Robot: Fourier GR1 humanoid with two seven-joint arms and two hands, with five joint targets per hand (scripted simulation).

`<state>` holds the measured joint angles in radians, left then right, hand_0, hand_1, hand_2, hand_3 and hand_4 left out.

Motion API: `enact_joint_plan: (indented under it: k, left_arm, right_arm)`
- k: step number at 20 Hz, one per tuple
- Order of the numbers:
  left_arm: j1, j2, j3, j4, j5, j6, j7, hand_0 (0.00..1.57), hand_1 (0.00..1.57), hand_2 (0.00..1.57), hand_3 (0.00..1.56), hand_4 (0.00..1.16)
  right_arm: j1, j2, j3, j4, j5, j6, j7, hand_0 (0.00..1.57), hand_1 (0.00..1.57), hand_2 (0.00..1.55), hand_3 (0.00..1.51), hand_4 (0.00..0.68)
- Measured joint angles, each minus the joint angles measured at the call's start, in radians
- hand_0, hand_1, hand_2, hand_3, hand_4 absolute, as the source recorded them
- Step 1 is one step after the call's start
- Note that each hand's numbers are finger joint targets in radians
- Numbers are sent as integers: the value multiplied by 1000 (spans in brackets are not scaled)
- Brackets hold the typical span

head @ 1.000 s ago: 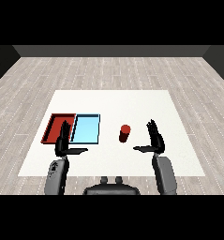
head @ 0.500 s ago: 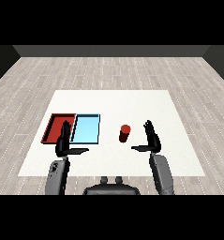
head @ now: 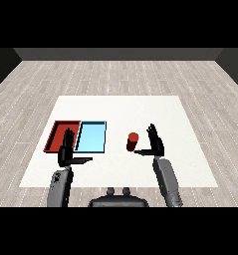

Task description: Pick the red can and put it in the red box

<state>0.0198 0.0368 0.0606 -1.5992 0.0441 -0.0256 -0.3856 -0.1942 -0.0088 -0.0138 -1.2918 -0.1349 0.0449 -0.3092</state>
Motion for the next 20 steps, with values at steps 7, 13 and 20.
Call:
enact_joint_plan:
  k: [7,13,20]
  left_arm:
    - [12,2,6,-12,26,-16,3,0,0,0,0,0]
    - [-13,4,6,-16,27,-7,29,0,0,0,0,0]
    - [-8,14,17,1,35,-24,6,0,0,0,0,0]
  right_arm:
    - [-72,6,14,176,-46,-14,-94,0,0,0,0,0]
    - [-98,8,31,268,-84,-12,-158,0,0,0,0,0]
    - [-146,7,54,359,-133,-34,-209,0,0,0,0,0]
